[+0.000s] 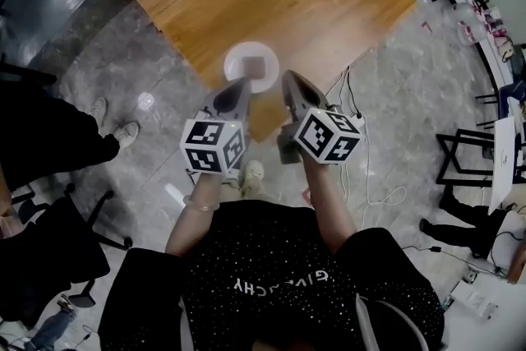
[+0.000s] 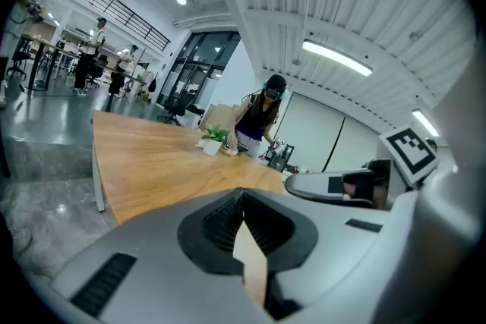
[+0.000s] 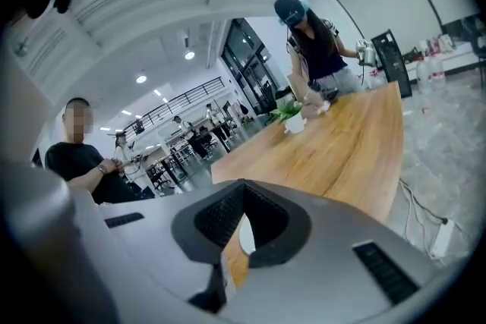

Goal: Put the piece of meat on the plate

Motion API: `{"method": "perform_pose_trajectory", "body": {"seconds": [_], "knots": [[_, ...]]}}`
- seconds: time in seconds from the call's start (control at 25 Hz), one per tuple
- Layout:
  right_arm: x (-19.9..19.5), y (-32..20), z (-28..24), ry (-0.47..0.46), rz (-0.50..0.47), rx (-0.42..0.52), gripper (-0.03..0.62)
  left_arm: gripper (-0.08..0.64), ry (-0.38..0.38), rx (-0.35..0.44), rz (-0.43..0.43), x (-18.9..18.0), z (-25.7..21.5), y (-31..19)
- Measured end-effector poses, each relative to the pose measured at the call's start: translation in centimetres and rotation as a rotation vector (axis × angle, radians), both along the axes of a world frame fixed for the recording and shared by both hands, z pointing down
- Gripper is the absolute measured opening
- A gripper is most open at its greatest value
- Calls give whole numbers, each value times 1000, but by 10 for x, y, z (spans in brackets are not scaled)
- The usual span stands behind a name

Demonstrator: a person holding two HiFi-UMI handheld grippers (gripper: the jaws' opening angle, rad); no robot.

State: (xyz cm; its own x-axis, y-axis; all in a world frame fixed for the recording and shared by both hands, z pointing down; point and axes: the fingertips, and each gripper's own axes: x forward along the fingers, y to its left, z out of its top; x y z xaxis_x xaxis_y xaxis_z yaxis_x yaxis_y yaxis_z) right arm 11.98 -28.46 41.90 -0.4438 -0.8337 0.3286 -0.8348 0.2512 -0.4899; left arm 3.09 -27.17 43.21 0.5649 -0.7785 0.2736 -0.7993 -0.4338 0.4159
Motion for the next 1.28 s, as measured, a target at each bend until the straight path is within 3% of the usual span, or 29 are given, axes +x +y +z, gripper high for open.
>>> {"method": "perform_pose_trajectory", "body": {"seconds": [0.16,0.4,1.28], "knots": [[4,28,-24,65,8,103,12,9,-22,42,-1,4,-14,20],[11,59,-35,73,53,162,12,9,-42,80,18,11,-28,39],[4,66,-42,116,50,172,11,9,-53,108,37,15,-43,46]]}}
